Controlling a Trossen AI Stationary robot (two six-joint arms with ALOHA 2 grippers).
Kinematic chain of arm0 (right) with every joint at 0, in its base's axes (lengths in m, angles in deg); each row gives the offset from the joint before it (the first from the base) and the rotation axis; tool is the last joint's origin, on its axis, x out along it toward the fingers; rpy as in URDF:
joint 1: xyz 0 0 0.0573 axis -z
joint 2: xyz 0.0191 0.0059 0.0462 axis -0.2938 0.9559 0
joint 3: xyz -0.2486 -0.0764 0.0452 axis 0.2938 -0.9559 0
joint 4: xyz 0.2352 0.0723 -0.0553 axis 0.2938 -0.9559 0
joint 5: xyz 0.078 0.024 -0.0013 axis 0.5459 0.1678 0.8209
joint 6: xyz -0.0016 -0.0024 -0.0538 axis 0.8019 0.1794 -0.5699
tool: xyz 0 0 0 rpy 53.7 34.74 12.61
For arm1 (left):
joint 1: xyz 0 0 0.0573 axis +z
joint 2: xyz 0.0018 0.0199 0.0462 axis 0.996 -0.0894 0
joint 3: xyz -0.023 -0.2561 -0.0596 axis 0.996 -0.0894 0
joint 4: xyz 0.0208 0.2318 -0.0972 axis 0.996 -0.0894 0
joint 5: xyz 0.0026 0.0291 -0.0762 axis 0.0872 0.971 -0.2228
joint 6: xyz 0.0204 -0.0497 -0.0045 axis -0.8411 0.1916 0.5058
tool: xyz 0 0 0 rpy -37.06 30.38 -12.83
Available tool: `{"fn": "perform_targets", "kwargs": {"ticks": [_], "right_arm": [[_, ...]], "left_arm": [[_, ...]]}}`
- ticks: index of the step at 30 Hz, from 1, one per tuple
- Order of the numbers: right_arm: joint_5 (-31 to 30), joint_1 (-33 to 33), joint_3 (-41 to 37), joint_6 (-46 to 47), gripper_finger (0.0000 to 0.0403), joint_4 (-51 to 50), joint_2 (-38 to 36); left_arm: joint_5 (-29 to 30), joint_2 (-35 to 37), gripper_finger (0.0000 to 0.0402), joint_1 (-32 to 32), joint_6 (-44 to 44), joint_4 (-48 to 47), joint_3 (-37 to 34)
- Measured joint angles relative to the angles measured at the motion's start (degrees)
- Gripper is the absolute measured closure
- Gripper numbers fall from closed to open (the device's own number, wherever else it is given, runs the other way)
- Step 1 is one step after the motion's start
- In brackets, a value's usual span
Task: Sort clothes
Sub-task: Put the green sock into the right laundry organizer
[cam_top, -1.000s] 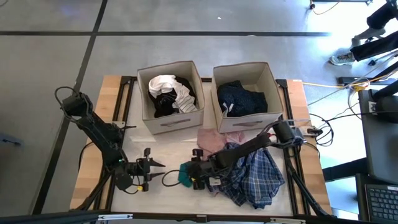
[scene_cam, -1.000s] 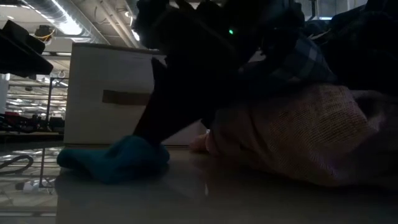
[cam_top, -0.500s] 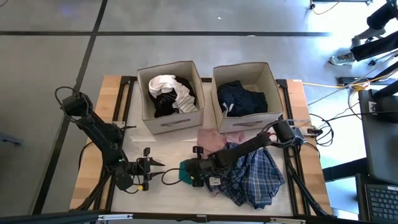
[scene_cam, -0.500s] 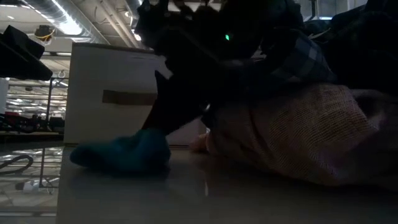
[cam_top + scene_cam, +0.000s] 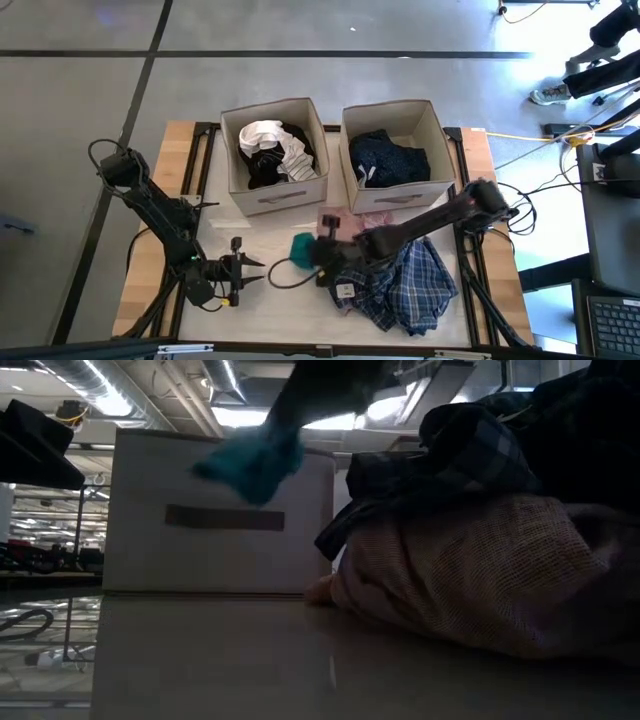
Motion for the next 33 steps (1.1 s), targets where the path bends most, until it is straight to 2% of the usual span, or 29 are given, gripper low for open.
{"fn": "perform_targets", "kwargs": {"ticks": [12,19,27,33], "right_arm": [[-20.3,1.4,0.0,-3.8,0.0400,-10.2,-19.3],[-28.1,7.0,0.0,-2.2,0.0396,-21.1,-27.0],[-27.5,17.5,-0.1,7.1,0.0397,-37.7,-28.5],[-18.0,26.1,-0.4,13.0,0.0397,-45.1,-27.1]], "left_arm": [[0.0,0.0,0.0274,0.1,0.6,-0.7,0.0],[0.0,0.0,0.0274,0.1,0.8,-0.7,0.0],[0.0,0.0,0.0274,0.1,0.7,-0.8,0.0],[0.0,0.0,0.0274,0.1,0.6,-1.1,0.0]]}}
